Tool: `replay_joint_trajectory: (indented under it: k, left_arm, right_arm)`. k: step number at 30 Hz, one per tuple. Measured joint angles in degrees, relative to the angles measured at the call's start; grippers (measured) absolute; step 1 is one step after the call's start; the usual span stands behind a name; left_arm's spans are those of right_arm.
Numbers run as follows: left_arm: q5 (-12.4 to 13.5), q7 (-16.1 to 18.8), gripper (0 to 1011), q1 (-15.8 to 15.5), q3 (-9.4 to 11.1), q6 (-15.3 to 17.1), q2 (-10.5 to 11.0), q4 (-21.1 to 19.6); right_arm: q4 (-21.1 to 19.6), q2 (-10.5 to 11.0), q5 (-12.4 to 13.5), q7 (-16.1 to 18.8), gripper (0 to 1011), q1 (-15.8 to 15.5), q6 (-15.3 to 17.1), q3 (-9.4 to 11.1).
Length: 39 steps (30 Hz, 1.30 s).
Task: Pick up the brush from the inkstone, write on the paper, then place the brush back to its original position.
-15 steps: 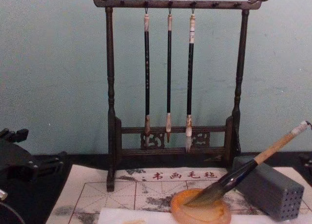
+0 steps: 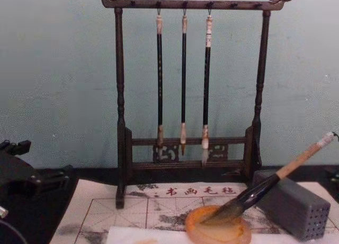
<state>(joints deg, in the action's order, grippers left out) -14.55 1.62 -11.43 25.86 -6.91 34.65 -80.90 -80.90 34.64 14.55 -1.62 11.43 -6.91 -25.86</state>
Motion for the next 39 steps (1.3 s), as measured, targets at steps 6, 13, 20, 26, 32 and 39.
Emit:
replay_joint_trajectory:
  k: [6, 13, 20, 26, 32, 39]
  left_arm:
    - [0.0, 0.0, 1001, 0.0, 0.0, 0.0, 0.0, 0.0]
    - [0.0, 0.0, 1001, 0.0, 0.0, 0.0, 0.0, 0.0]
    - [0.0, 0.0, 1001, 0.0, 0.0, 0.0, 0.0, 0.0]
    - [0.0, 0.0, 1001, 0.0, 0.0, 0.0, 0.0, 0.0]
    - [0.0, 0.0, 1001, 0.0, 0.0, 0.0, 0.0, 0.0]
    - [0.0, 0.0, 1001, 0.0, 0.0, 0.0, 0.0, 0.0]
  right_arm:
    - [0.0, 0.0, 0.0, 0.0, 1000, 0.0, 0.0, 0.0]
    - [0.0, 0.0, 0.0, 0.0, 1000, 0.0, 0.0, 0.0]
    - [0.0, 0.0, 0.0, 0.0, 1000, 0.0, 0.0, 0.0]
    - [0.0, 0.0, 0.0, 0.0, 1000, 0.0, 0.0, 0.0]
    - [0.0, 0.0, 0.0, 0.0, 1000, 0.0, 0.0, 0.0]
    - [0.0, 0.0, 0.0, 0.0, 1000, 0.0, 0.0, 0.0]
